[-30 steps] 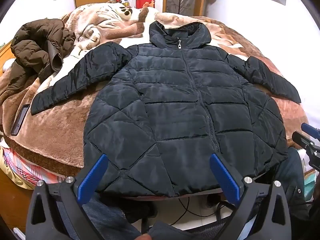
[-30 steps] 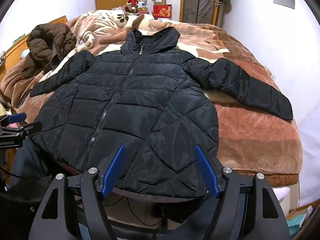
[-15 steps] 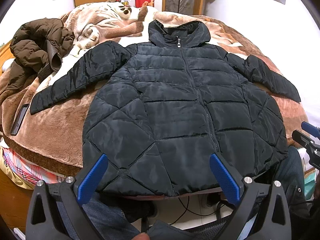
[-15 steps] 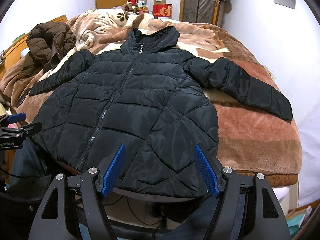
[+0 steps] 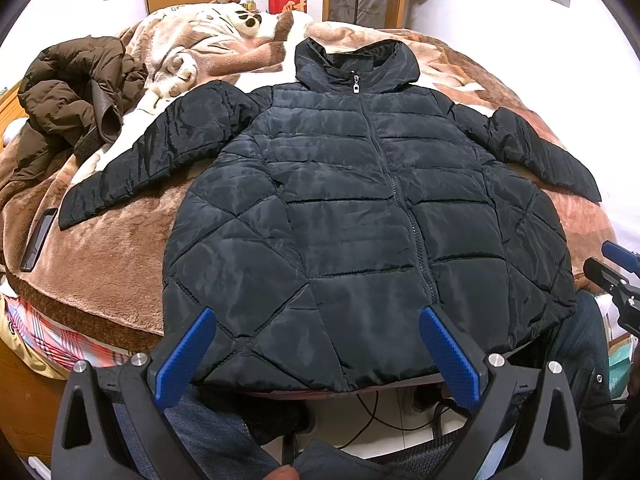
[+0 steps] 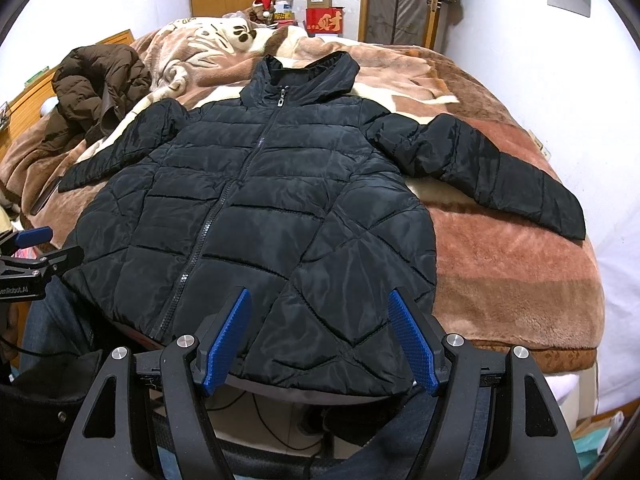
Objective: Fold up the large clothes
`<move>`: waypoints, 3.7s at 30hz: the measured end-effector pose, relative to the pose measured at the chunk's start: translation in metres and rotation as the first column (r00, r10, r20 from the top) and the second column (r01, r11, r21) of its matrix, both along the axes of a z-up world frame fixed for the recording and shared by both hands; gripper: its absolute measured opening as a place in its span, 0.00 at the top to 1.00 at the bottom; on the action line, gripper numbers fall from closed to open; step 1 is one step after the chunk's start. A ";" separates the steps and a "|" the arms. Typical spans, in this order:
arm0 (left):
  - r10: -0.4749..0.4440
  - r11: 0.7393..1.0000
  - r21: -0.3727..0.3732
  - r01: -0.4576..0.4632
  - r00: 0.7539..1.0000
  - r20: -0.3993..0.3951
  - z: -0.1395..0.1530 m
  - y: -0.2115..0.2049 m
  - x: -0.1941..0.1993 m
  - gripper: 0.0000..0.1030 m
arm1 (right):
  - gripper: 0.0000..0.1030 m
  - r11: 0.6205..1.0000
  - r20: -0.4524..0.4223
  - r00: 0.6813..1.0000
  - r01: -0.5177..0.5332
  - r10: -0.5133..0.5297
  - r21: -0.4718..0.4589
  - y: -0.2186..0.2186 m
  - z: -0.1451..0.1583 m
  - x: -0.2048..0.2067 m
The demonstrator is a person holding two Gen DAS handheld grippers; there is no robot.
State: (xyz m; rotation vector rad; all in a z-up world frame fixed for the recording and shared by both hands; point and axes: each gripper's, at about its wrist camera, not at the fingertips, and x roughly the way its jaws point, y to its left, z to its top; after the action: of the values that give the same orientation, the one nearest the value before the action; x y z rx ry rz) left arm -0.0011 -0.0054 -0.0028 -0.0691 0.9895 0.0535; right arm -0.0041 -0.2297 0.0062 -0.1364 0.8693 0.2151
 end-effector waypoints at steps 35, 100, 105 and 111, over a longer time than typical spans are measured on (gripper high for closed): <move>-0.008 1.000 -0.010 0.008 1.000 -0.011 -0.003 0.000 0.000 0.00 | 0.31 1.000 -0.006 1.000 0.001 -0.001 -0.001 0.002 -0.003 0.000; 0.632 0.743 -0.269 -0.613 0.775 -0.021 -0.101 0.353 0.170 0.78 | 0.26 0.979 -0.112 0.989 -0.117 0.099 -0.166 0.084 -0.069 0.208; 0.583 0.789 -0.289 -0.542 0.809 0.072 -0.044 0.332 0.163 0.83 | 0.26 0.982 -0.096 0.991 -0.109 0.095 -0.153 0.075 -0.062 0.194; 0.440 0.882 -0.296 -0.366 0.864 0.243 0.053 0.271 0.166 0.83 | 0.26 0.990 -0.073 0.994 -0.086 0.078 -0.113 0.057 -0.050 0.183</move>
State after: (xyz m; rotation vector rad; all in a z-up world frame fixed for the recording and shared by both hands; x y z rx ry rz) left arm 0.1649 0.2661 0.0503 -0.4990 0.6525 0.3040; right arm 0.1792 -0.1730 -0.0441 -0.2744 0.9459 0.2471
